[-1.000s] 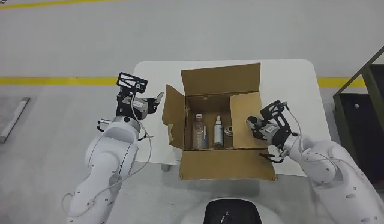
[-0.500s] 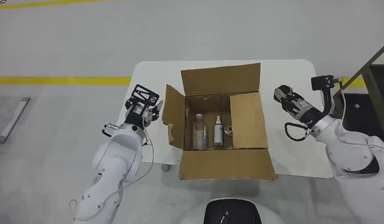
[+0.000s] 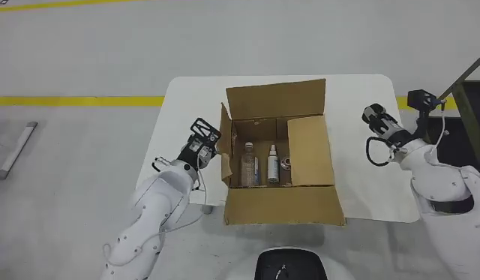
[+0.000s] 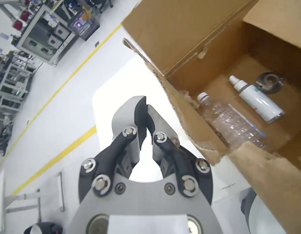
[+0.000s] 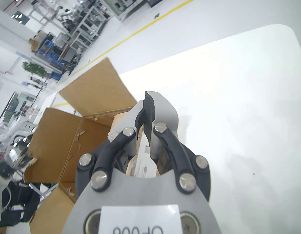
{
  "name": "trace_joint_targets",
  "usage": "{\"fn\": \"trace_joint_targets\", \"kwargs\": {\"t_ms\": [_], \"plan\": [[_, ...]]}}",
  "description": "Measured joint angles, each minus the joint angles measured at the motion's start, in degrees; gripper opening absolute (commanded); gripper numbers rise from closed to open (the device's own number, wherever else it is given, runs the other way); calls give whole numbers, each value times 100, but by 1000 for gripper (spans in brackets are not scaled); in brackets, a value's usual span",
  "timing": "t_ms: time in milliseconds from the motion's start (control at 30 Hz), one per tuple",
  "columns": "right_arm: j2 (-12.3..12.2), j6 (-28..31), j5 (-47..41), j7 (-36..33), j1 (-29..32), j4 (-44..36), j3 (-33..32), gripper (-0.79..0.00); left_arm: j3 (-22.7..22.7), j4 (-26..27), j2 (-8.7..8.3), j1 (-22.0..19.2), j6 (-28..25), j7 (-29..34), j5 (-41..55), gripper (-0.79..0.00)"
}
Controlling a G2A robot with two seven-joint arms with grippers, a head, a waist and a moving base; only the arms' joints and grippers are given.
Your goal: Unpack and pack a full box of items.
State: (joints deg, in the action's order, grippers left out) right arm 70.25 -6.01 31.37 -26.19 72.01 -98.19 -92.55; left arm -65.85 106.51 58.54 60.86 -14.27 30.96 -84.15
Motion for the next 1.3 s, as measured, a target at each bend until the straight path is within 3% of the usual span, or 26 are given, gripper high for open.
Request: {"fn": "trace_joint_targets", "kwargs": {"t_ms": [167, 300, 400, 633, 1033, 1300], "plan": [[56, -1010, -270, -221, -650, 539, 274, -785, 356, -265, 85, -300, -494, -327, 126, -785], [105, -1152, -631, -217, -1068, 995, 469, -785, 651, -524, 164, -539, -761, -540, 178, -785], [149, -1143, -1048, -194, -1342, 1386, 556, -785, 847, -776, 248, -677, -597, -566, 304, -785], [225, -978, -1878, -221, -1966, 2354, 715, -785, 1152, -1170, 372, -910, -636, -548, 260, -785], [312, -317, -1872, -648, -3033, 3554, 1388, -785, 1191, -1363, 433, -972, -1024, -373, 209, -785], [306, 428, -2020, -993, -3241, 3969, 1490, -785, 1131, -1378, 460, -954, -1014, -386, 126, -785]]}}
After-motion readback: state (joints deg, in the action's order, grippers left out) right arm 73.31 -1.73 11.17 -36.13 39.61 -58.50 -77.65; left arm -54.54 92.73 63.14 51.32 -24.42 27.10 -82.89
